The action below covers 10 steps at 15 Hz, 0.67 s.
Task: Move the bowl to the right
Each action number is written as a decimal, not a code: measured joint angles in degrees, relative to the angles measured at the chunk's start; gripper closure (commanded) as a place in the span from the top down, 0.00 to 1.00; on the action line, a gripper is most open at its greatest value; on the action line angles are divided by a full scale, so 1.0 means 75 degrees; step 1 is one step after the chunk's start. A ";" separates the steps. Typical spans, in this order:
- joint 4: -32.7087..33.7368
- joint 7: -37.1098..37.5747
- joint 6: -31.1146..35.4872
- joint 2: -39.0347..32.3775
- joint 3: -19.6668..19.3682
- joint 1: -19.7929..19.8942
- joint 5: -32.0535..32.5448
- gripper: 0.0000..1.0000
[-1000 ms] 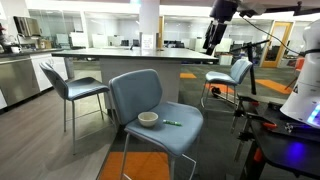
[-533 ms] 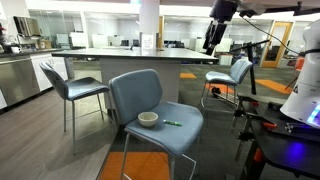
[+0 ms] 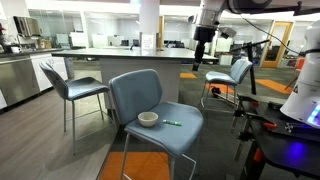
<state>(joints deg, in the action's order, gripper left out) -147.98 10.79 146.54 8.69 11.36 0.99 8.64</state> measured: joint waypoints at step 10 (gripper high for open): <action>0.2665 0.1325 0.2650 -0.4986 -0.1676 -0.0380 -0.0714 1.00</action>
<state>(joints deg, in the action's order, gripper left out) -127.99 20.73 166.41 -28.70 -1.21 -1.86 3.28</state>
